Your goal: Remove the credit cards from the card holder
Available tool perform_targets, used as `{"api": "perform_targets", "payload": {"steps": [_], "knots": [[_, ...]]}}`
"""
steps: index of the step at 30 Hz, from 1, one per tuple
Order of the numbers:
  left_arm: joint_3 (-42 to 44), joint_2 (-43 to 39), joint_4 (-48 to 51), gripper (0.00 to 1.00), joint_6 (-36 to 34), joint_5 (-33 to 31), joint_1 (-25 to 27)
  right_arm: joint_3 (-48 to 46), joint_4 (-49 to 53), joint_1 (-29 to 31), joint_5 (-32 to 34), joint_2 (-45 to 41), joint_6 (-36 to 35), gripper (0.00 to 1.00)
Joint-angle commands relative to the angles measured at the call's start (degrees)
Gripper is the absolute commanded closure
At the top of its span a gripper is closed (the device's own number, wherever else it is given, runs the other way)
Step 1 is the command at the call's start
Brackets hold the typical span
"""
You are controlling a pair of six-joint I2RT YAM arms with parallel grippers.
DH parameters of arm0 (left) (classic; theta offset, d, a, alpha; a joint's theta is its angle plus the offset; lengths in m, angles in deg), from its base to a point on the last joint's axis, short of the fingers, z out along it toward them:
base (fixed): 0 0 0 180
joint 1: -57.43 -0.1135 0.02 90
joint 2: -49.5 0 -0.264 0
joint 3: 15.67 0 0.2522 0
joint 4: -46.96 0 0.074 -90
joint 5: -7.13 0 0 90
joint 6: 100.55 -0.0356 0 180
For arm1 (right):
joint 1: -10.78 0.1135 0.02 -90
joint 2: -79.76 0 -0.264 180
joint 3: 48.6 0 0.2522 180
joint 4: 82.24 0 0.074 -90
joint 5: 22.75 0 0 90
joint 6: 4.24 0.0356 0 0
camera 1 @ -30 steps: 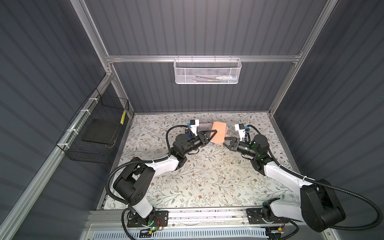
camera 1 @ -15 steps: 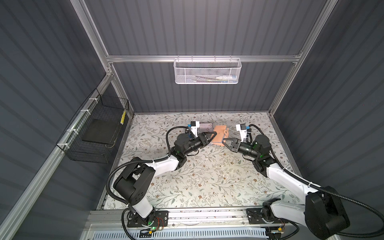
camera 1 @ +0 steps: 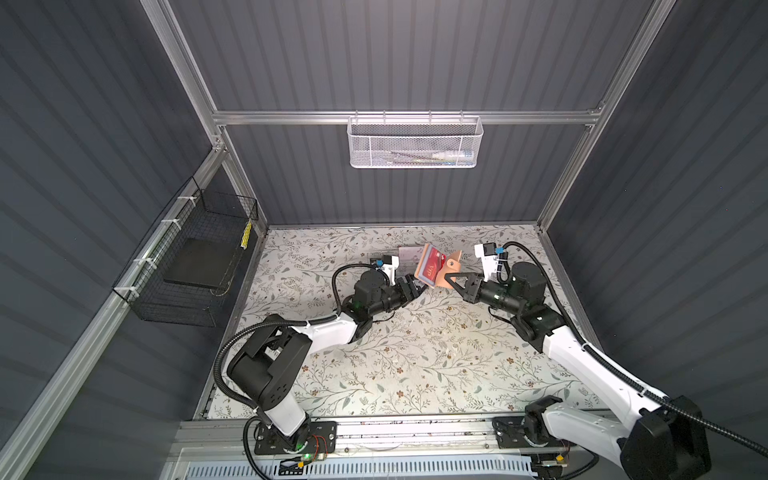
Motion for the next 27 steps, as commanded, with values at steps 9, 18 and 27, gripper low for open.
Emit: {"api": "perform_targets", "payload": {"steps": [9,18,27], "knots": [[2.6,-8.8,10.1,0.21,-7.3,-3.3,-0.2,4.3,4.8,3.2,0.2,4.6,-5.7,1.00],[8.1,-16.5,19.5,0.18,-11.8,-8.8,-1.5,5.2,5.8,5.2,-2.2,7.7,-6.2,1.00],[12.9,-22.8,27.7,0.17,-15.6,-13.3,-1.5,4.9,5.4,9.7,-4.4,13.0,-7.1,1.00]]}}
